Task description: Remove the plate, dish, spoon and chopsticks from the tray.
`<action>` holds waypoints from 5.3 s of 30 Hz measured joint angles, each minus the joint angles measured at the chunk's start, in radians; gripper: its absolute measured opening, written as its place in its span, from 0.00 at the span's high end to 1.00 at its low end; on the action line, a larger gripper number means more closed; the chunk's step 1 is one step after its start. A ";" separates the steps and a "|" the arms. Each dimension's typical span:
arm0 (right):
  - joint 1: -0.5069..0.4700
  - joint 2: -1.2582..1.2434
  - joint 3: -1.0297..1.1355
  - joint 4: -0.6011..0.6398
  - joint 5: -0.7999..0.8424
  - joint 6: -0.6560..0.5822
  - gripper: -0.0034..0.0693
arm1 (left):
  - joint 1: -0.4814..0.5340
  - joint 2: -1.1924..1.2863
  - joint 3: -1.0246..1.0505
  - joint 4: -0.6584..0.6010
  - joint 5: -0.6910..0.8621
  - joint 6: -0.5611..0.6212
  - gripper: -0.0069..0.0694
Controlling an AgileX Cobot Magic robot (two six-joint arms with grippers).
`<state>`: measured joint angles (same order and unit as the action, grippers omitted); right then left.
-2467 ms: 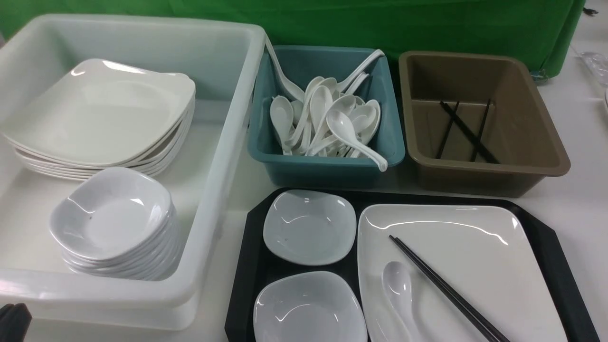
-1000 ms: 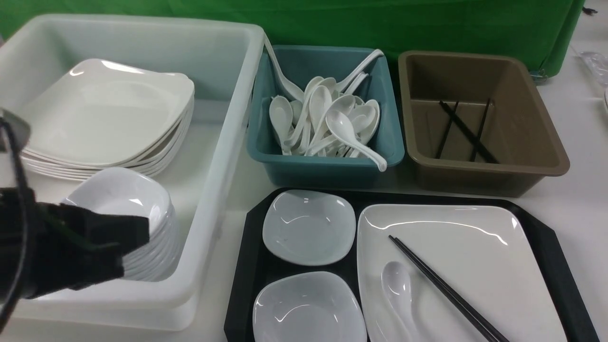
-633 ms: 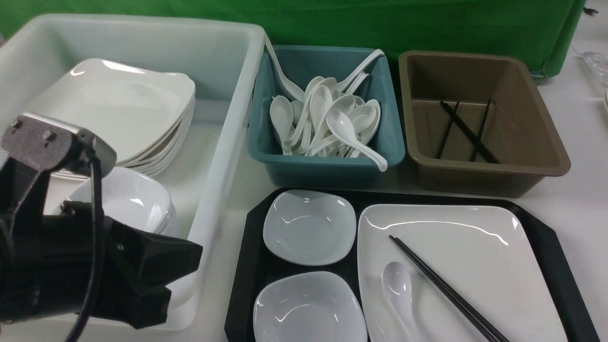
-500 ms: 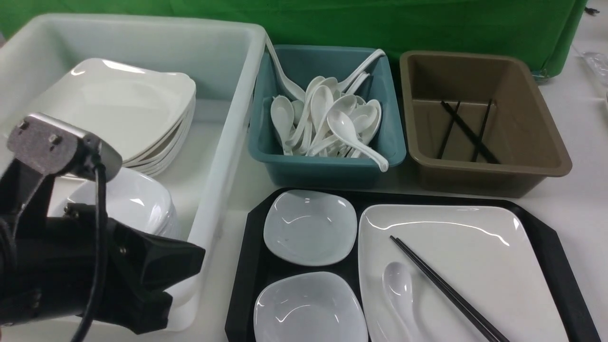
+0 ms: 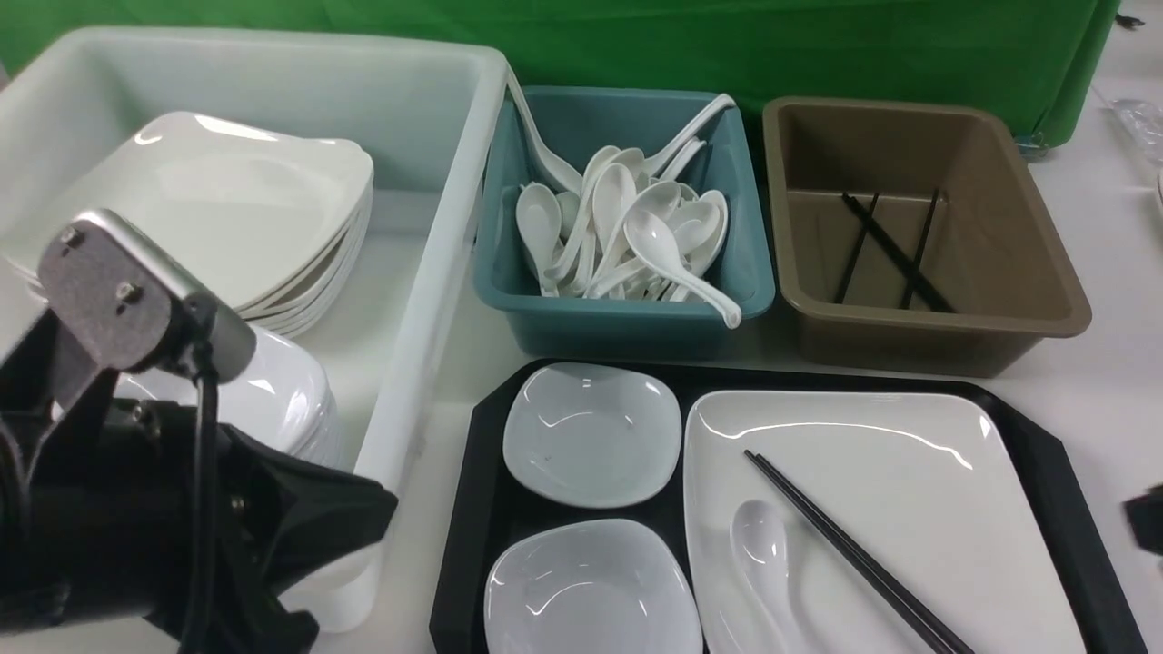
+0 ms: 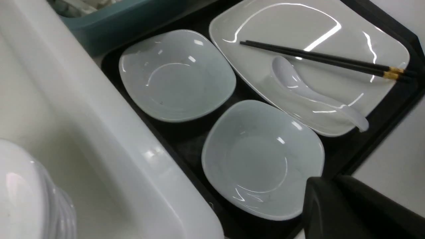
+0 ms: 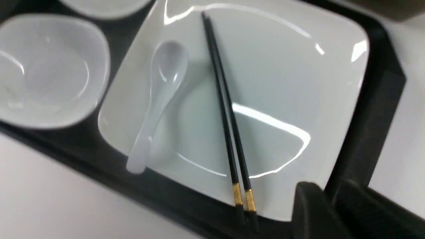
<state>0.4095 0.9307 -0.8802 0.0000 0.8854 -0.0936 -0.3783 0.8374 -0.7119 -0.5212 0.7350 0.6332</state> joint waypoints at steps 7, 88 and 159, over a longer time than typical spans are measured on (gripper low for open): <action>0.008 0.430 -0.043 0.023 0.027 -0.113 0.44 | 0.000 -0.050 0.000 -0.021 0.022 0.014 0.89; 0.180 0.598 -0.181 0.122 0.055 0.066 0.37 | 0.000 -0.103 0.000 -0.080 -0.207 0.217 0.89; 0.106 0.756 -0.679 0.012 -0.029 -0.054 0.70 | 0.000 -0.104 0.031 -0.075 -0.221 0.220 0.89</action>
<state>0.5155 1.6870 -1.5593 0.0124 0.8566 -0.1479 -0.3783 0.7337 -0.6805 -0.5964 0.5135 0.8535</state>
